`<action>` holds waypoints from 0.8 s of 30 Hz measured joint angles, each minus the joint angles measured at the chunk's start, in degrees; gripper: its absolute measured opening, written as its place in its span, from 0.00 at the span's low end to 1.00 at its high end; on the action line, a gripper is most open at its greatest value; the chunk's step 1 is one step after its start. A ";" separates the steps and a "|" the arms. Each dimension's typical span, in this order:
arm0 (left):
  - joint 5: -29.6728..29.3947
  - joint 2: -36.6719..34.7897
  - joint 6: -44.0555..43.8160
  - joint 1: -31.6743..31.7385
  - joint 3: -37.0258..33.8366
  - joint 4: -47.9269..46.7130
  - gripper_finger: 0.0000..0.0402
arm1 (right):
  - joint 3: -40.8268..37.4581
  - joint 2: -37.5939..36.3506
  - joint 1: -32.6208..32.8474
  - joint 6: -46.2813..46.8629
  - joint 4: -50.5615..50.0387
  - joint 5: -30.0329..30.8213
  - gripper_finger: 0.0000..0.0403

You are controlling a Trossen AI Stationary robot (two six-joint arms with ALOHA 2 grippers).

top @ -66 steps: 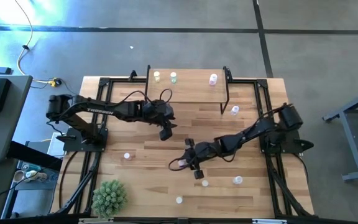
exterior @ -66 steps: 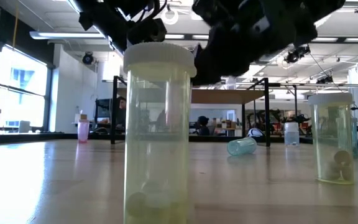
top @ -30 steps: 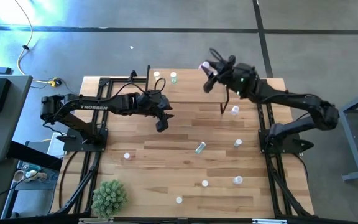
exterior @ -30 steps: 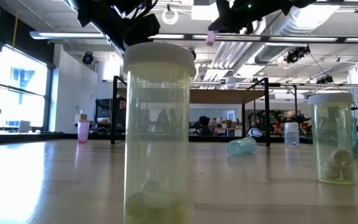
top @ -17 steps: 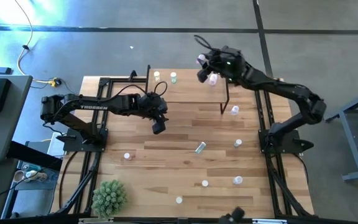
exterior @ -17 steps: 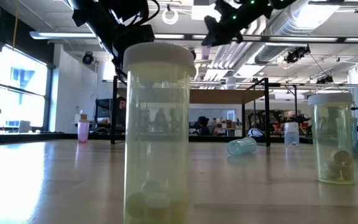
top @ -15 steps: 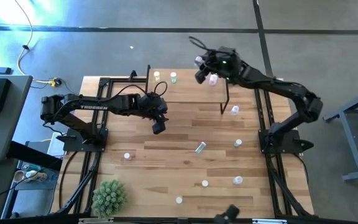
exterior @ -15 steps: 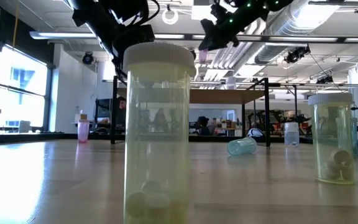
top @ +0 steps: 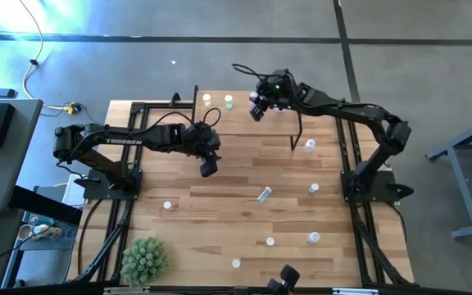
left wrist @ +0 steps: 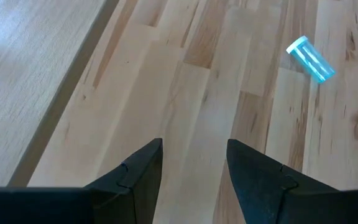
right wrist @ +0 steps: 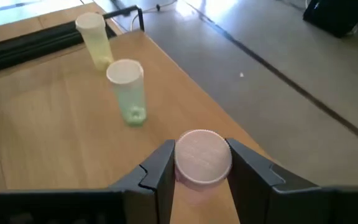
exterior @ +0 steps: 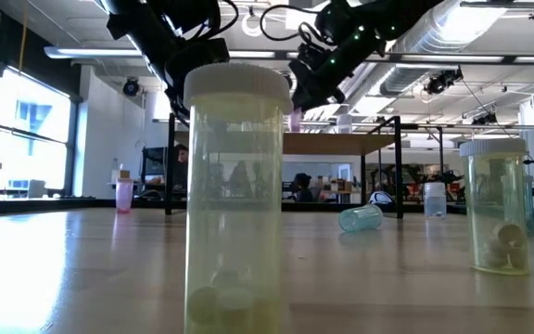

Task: Pick and place medicine bottles onto shelf by color
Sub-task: Put the bottom pink pill bottle on the shelf

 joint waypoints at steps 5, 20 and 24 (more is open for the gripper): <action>0.01 0.00 0.00 0.00 0.00 0.00 0.42 | 0.00 0.00 0.00 0.26 -2.19 -0.01 0.28; 0.01 0.00 0.01 0.00 0.00 0.02 0.42 | -0.09 0.94 0.00 1.15 -3.69 -0.10 0.28; 0.01 0.02 0.00 0.00 0.00 0.01 0.42 | -0.09 0.94 -0.02 1.13 -4.18 0.21 0.28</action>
